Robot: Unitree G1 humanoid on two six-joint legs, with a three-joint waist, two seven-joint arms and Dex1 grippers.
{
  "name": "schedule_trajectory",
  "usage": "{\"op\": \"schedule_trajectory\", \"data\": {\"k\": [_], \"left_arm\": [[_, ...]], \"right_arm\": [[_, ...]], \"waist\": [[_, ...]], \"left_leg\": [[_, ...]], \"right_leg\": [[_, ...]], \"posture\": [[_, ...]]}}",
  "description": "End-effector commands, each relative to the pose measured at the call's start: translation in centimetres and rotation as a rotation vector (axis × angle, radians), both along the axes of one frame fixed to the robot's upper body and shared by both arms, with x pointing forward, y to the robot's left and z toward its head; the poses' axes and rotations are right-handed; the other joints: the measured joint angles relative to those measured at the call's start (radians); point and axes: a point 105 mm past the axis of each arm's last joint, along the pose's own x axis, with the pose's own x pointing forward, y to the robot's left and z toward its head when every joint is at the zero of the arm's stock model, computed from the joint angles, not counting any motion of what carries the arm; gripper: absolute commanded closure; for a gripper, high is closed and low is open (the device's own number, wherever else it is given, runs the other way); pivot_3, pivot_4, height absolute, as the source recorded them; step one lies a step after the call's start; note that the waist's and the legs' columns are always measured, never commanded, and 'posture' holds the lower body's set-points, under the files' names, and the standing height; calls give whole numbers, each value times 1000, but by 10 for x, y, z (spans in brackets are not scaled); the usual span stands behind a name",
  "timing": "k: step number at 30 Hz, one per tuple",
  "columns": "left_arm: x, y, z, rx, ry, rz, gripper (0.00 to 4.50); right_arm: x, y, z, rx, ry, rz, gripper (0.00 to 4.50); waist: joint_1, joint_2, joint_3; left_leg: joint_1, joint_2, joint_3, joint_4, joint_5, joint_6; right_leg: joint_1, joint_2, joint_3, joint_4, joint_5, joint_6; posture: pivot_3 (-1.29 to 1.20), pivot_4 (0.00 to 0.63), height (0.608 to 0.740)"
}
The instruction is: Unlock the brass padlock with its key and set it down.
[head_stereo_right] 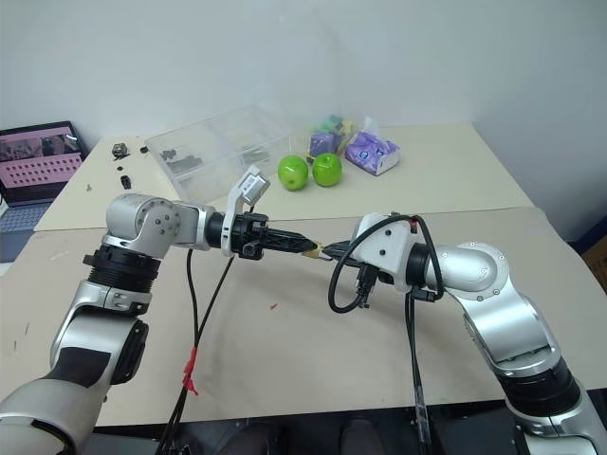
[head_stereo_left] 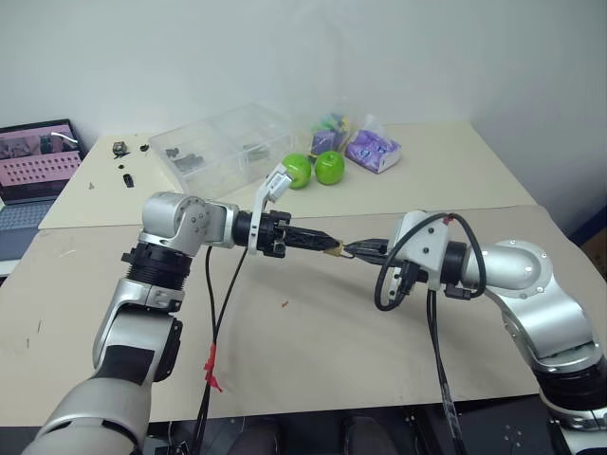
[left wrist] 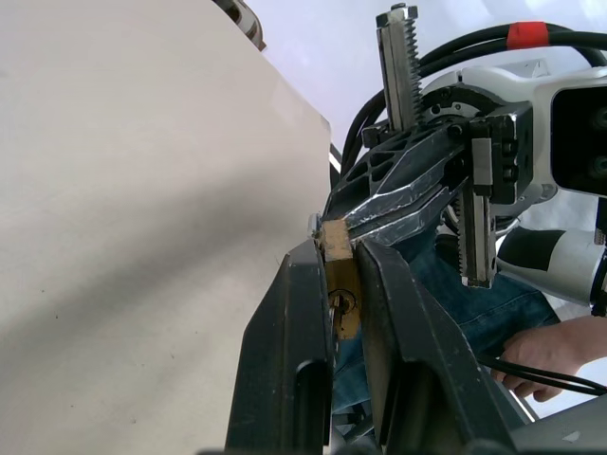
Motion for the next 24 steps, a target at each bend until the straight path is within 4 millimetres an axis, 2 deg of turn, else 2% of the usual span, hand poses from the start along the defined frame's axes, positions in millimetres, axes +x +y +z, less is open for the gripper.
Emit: {"op": "schedule_trajectory", "data": {"k": [1, 12, 24], "left_arm": [[-2, 2, 14, -33, -46, -6, 4488], [-2, 2, 14, -36, -42, 5, 4488], [-2, 4, 15, -34, -43, 15, 4488]], "right_arm": [[0, 5, 11, 8, -63, 27, 4461], [2, 9, 7, 9, -63, 42, 4461], [15, 8, -6, 25, -45, 40, 4461]], "waist": [[0, 0, 0], [-1, 0, 0], [0, 0, 0]], "left_leg": [[0, 0, 0, 0, 0, 0], [0, 0, 0, 0, 0, 0], [0, 0, 0, 0, 0, 0]], "right_leg": [[0, 0, 0, 0, 0, 0], [0, 0, 0, 0, 0, 0], [0, 0, 0, 0, 0, 0]], "posture": [[0, 150, 740], [0, 150, 740], [0, 150, 740]]}}
